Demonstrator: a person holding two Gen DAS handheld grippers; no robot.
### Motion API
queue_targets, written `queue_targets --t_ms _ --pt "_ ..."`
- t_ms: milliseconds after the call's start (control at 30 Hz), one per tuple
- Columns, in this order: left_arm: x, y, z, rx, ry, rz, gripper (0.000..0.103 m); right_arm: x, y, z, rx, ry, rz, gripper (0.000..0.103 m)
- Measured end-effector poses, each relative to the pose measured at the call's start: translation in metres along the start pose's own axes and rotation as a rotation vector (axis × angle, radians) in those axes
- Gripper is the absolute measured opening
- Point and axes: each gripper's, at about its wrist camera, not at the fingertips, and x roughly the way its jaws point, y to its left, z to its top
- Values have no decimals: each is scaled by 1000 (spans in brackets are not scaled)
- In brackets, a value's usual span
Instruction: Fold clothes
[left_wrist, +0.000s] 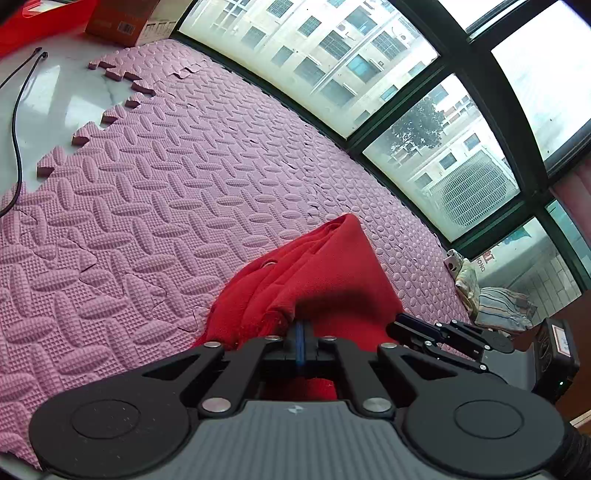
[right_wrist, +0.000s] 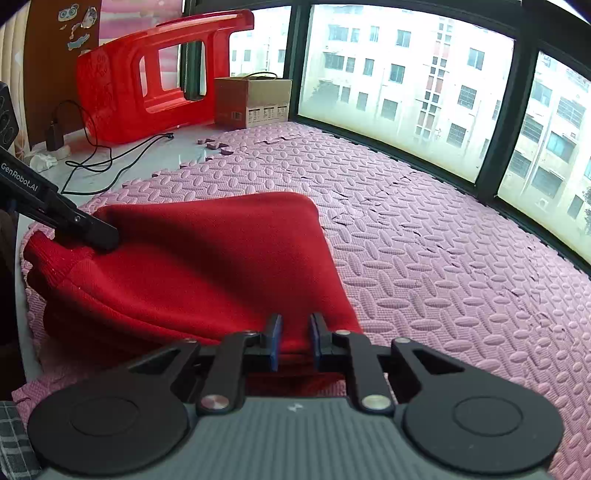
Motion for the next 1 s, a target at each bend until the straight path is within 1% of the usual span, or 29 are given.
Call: queue_targets --t_ms 67,133,233,333,467,500,567,667,767,1000 --pt "0 1 1 -4 1 -1 3 -3 -3 9 4 21 12 15" --pt "-1 1 0 -3 -1 -3 2 -10 -8 20 34 11 33 14" --pt "-1 1 0 -2 -2 -5 3 -9 -12 40 43 -19 41 15" --pt "-1 1 0 2 -1 -3 3 10 -15 54 59 -21 59 15" --pt "-1 1 -1 14 -2 -3 3 45 -16 54 90 57 54 14" --pt "-1 1 -1 12 -1 -5 3 56 -15 48 97 101 49 14" --pt "-1 2 -1 7 0 -8 3 54 -14 50 98 94 48 14" --pt "-1 2 -1 7 4 -10 3 47 -17 64 121 54 59 14" --pt "-1 3 0 8 5 -14 3 51 -18 78 126 34 67 14" --pt "-1 4 0 8 5 -16 3 90 -15 87 139 112 54 14"
